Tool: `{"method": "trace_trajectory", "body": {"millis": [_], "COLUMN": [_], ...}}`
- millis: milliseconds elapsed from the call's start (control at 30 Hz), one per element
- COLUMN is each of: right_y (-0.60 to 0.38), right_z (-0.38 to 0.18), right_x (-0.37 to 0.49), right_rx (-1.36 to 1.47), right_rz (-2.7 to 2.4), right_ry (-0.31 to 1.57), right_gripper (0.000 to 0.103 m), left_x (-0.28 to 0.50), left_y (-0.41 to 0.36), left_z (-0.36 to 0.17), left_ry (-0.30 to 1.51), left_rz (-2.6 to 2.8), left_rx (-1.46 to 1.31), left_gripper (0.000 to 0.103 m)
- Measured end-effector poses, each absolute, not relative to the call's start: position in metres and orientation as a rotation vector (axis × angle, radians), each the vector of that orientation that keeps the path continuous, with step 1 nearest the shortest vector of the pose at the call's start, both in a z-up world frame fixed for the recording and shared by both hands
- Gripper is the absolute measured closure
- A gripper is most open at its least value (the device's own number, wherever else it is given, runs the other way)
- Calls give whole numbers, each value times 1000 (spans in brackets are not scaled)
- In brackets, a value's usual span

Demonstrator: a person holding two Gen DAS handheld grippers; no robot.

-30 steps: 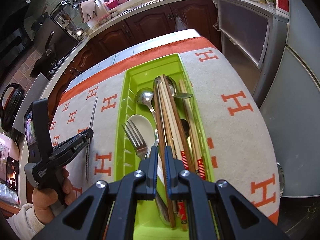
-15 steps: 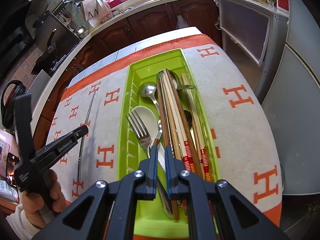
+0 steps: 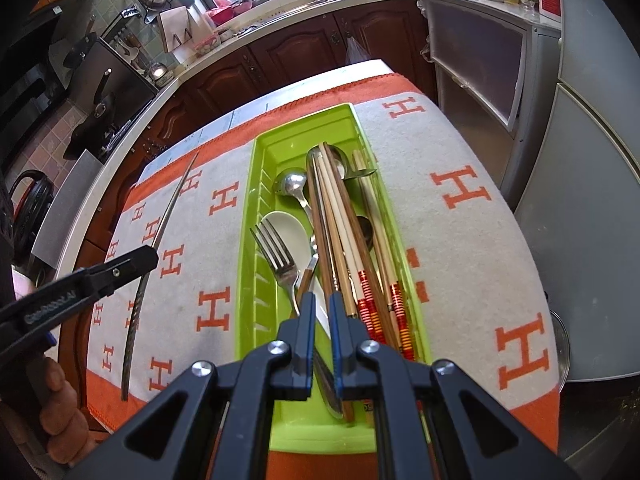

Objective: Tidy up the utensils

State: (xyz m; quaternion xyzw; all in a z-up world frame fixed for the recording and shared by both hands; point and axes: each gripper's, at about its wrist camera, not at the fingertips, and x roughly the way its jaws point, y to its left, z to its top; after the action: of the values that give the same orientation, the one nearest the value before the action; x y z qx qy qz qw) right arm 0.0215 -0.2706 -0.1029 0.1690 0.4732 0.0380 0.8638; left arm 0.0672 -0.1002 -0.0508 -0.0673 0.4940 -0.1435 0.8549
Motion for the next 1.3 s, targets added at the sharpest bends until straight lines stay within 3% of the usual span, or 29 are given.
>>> {"method": "trace_trajectory", "body": {"millis": [433, 967, 1067, 1200, 1300], "right_y": [-288, -263, -250, -228, -211], "right_z": [-98, -97, -97, -94, -91], "right_x": [12, 16, 16, 16, 14], "right_rx": [395, 352, 339, 310, 293], "right_rz": [31, 89, 113, 159, 189], "right_ry": [968, 982, 990, 998, 995], "right_gripper": [96, 96, 96, 96, 96], "left_x": [98, 76, 66, 51, 39], "left_y": [-174, -97, -73, -41, -20], "left_z": [-77, -80, -76, -63, -51], "left_ry": [1094, 1069, 1058, 1000, 950], "left_rz": [-378, -301, -277, -215, -169], "left_rx": [-87, -2, 9, 29, 36], "left_gripper": [99, 98, 89, 62, 52]}}
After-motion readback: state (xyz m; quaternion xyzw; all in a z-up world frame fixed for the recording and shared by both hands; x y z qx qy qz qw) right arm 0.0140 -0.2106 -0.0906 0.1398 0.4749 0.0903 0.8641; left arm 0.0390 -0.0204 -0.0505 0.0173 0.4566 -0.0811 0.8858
